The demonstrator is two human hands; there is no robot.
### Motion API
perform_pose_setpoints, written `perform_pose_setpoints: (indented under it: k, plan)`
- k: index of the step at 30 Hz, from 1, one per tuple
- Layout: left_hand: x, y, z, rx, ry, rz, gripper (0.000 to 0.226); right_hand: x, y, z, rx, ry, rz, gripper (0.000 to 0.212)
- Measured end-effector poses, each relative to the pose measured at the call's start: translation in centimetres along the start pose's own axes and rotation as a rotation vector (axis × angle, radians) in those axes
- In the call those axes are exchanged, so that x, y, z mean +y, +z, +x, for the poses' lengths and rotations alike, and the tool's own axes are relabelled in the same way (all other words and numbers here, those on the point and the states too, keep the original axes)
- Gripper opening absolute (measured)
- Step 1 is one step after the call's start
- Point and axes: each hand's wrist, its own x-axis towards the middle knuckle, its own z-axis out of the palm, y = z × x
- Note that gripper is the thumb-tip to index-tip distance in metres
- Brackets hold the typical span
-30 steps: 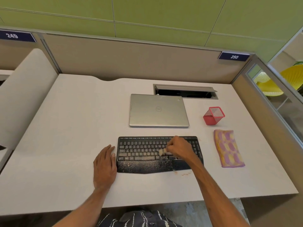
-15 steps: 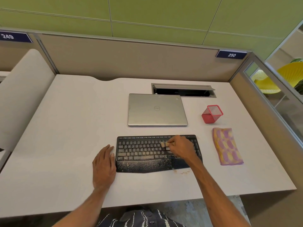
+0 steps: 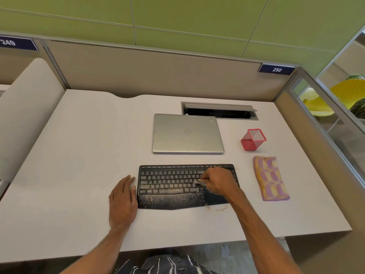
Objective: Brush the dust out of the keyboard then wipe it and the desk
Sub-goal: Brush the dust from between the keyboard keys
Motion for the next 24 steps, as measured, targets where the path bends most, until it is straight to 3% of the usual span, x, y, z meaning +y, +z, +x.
perform_pose_setpoints:
  k: [7,14,24]
  plan:
    - [0.0,-0.2,0.1,-0.01,0.003,-0.004,0.051,-2.1,0.5,0.7,0.056,-0.054,0.069,0.024]
    - [-0.1,-0.1,0.1,-0.009,0.005,-0.002,0.051,-0.1,0.2,0.4,0.043,-0.015,-0.033,0.024]
    - [0.0,-0.2,0.0,-0.001,0.017,0.005,0.049,-3.9,0.1,1.0,0.026,-0.099,0.143,0.025]
